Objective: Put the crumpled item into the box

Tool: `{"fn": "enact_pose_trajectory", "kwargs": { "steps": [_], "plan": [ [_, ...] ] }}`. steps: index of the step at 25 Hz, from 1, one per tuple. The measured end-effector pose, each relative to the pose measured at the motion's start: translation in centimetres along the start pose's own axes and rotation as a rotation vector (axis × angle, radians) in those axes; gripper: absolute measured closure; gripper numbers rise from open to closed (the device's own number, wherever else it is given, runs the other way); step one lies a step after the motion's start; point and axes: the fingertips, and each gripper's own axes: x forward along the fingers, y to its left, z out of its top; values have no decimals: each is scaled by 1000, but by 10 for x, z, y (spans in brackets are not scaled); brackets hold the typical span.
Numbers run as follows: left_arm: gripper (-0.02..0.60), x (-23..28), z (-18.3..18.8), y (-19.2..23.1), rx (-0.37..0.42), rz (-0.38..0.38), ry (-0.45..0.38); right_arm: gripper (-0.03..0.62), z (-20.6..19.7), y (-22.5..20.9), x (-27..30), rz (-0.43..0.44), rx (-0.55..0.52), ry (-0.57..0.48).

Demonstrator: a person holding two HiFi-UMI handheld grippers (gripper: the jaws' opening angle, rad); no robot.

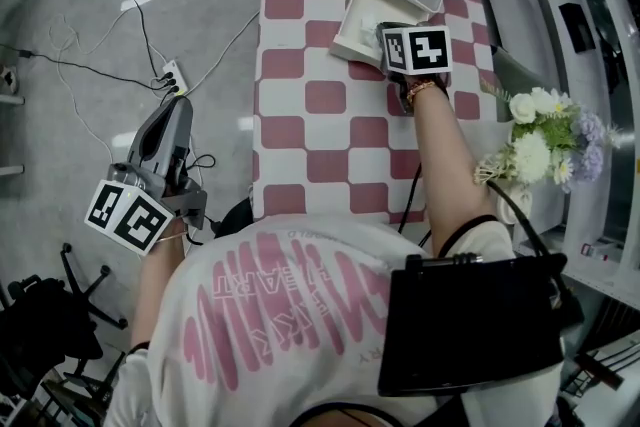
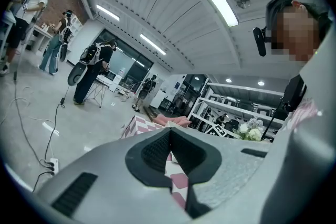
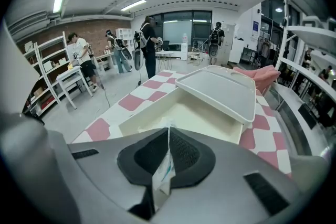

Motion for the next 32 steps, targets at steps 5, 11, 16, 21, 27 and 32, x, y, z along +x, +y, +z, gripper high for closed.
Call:
{"fn": "enact_pose_trajectory", "kwargs": {
  "steps": [5, 11, 16, 21, 27, 32],
  "plan": [
    [574, -5, 1, 5, -5, 11, -8, 586, -2, 0, 4, -16, -18, 36],
    [574, -9, 0, 8, -10, 15, -13, 586, -4, 2, 6, -32, -47, 62],
    [574, -10, -2, 8, -16, 13, -10, 586, -5, 2, 6, -43, -59, 68],
    [574, -13, -4, 9, -15, 22, -4, 586, -6, 3, 7, -53, -81, 77],
    [574, -21, -2, 10, -12, 36, -9, 585, -6, 2, 8, -67, -89, 85],
    [574, -25, -1, 14, -10, 43, -20, 585, -7, 4, 9, -62, -88, 90]
  ]
}}
